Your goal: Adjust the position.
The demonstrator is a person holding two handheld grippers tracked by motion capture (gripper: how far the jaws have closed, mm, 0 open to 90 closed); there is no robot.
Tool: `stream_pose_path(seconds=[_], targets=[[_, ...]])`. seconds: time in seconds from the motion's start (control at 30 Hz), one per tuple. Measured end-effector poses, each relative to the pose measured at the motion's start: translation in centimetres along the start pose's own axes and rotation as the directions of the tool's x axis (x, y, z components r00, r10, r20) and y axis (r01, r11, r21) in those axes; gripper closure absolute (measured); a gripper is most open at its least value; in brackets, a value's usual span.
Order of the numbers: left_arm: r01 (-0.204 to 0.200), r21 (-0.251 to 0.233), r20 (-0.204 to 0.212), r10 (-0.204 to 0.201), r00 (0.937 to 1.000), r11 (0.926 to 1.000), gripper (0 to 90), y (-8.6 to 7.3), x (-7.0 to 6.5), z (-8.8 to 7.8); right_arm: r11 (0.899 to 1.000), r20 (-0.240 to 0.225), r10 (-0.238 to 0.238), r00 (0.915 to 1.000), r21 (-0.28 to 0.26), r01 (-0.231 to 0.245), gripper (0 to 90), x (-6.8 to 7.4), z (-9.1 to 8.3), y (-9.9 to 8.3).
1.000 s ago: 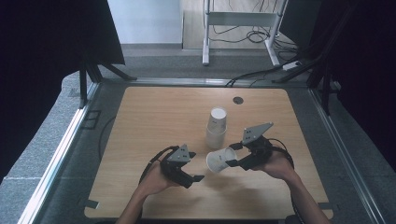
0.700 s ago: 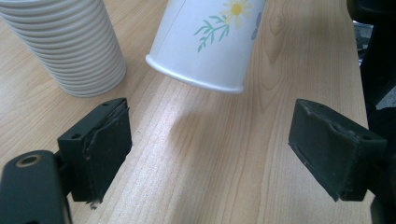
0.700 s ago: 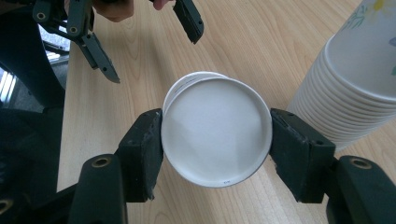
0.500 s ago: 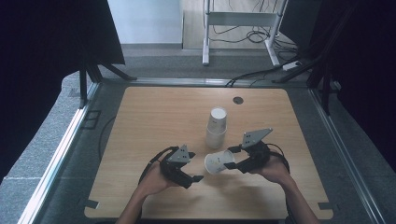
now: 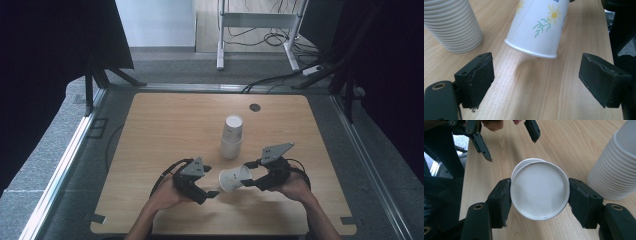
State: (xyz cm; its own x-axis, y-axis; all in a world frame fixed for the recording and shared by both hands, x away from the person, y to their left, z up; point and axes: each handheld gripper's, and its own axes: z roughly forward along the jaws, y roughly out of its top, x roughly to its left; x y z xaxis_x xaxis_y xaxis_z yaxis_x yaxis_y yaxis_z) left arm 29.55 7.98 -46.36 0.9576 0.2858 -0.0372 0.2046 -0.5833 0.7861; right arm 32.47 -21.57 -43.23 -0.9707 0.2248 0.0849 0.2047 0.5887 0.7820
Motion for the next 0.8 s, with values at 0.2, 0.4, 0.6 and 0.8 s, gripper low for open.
stream_pose_path(seconds=[0.2, 0.4, 0.6, 0.8], targets=[[-0.021, 0.024, 0.016, 0.021, 0.9997, 0.9995, 12.9, -0.2, -0.3, 0.7, 1.0, -0.031, -0.022, 0.9993, -0.012, 0.021, 37.5, 0.4, 0.7, -0.3], [-0.026, 0.023, 0.026, 0.025, 0.9993, 0.9994, 12.9, -0.3, -0.5, 1.3, 0.999, -0.059, -0.035, 0.9976, -0.032, 0.033, 37.5, 0.7, 1.1, -0.4], [-0.03, 0.037, 0.036, 0.028, 0.999, 0.9989, 12.9, -0.4, -0.6, 1.9, 0.998, -0.077, -0.043, 0.9961, -0.053, 0.039, 37.5, 1.0, 1.3, -0.2], [-0.026, 0.04, 0.041, 0.024, 0.9989, 0.9989, 12.9, -0.6, -0.7, 2.6, 0.997, -0.089, -0.048, 0.9949, -0.07, 0.041, 37.5, 1.1, 1.2, -0.1]])
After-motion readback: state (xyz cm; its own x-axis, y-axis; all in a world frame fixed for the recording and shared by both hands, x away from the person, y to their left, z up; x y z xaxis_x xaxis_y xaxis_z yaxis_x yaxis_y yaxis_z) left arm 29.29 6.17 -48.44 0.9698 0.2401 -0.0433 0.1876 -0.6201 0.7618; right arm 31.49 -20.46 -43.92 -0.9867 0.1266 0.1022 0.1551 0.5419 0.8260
